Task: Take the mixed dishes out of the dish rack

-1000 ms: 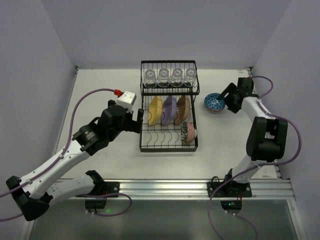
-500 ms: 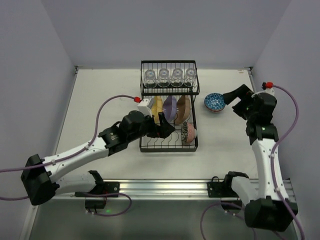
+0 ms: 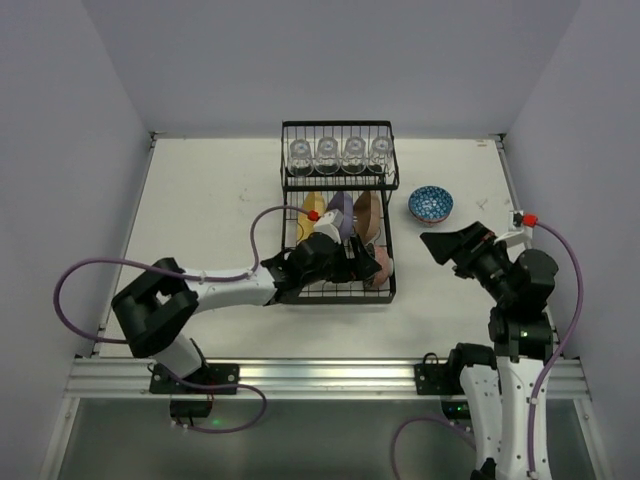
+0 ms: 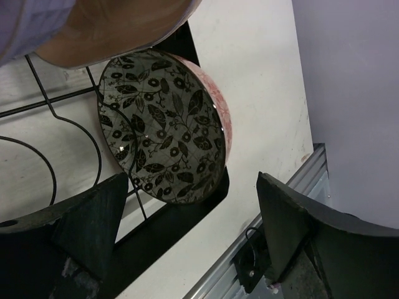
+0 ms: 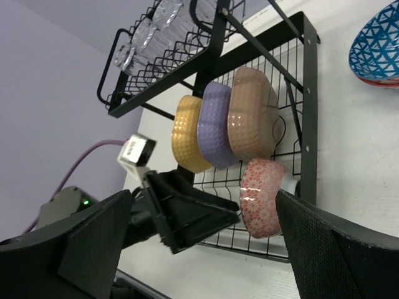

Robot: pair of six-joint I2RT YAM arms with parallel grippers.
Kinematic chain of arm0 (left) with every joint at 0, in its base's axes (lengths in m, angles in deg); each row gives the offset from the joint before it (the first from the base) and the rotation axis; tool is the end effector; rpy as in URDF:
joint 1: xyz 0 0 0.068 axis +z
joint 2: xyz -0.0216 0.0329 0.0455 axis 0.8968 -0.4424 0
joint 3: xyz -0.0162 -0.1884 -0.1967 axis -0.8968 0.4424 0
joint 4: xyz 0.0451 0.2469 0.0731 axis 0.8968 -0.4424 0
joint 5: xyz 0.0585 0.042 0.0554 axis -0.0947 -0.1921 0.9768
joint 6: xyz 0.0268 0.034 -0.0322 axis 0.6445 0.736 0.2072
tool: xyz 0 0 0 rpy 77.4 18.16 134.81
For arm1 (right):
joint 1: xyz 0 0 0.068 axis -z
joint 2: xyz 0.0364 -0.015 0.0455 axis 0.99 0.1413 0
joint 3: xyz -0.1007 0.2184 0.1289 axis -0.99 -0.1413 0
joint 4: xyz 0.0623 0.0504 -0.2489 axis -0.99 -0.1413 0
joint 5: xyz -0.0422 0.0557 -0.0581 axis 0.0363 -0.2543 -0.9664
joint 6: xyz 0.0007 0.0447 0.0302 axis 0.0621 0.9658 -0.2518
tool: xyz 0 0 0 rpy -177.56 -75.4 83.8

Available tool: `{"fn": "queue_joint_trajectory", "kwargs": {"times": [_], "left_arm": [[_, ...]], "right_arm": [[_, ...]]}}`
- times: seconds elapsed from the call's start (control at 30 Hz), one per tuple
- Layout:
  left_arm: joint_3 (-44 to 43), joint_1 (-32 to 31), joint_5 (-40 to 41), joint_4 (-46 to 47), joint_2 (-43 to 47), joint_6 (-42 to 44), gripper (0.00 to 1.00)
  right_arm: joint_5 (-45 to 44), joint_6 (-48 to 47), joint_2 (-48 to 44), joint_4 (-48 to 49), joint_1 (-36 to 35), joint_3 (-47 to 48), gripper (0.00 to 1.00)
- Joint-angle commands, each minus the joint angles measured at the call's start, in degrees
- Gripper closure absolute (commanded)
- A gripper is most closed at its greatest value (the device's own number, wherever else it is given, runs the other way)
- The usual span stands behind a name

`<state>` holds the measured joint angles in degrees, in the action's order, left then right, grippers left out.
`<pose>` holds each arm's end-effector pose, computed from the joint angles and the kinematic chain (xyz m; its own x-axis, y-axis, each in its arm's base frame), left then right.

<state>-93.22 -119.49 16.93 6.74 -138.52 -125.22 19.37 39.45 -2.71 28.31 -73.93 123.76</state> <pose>0.1935 -0.2816 0.2090 -0.8108 -0.2976 -0.5041 0.2308 0.6288 -0.7425 0.1126 0.0026 0.3274 -0.3893 0.6470 -0.6556 -0.1560 0.6552 0.7392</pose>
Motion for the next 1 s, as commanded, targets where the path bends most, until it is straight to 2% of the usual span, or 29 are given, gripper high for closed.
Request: {"fn": "queue_joint_trajectory", "kwargs": {"times": [0.0, 0.1, 0.33, 0.43, 0.8, 0.9, 0.97], "left_arm": [[-2.37, -0.59, -1.69, 9.82, -3.4, -2.0, 0.13], [-3.16, -0.59, -1.78, 10.97, -5.52, -2.09, 0.19], [-3.17, -0.59, -5.29, 18.25, -9.3, -3.06, 0.44], [-2.64, -0.59, -6.78, 21.77, -10.79, -3.85, 0.51], [-1.94, -0.33, -10.3, 28.11, -13.52, -5.26, 0.88], [-1.59, 0.11, -11.62, 29.34, -14.13, -5.52, 0.91], [-0.8, 0.55, -12.67, 31.27, -14.48, -6.4, 0.98]], "right_arm": [[4.71, 0.33, -1.8, -2.18, 0.23, -0.37, 0.01], [7.0, -0.11, -2.24, -2.88, 0.23, -0.37, 0.01], [8.76, -1.78, -2.51, -3.59, 0.23, -0.02, 0.02], [9.46, -2.13, -2.33, -3.67, 0.23, -0.11, 0.02], [10.87, -3.28, -2.33, -3.94, 0.23, -0.19, 0.02], [11.05, -3.36, -2.51, -3.76, 0.23, -0.11, 0.02], [10.96, -3.28, -2.51, -3.41, 0.23, -0.28, 0.02]]}}
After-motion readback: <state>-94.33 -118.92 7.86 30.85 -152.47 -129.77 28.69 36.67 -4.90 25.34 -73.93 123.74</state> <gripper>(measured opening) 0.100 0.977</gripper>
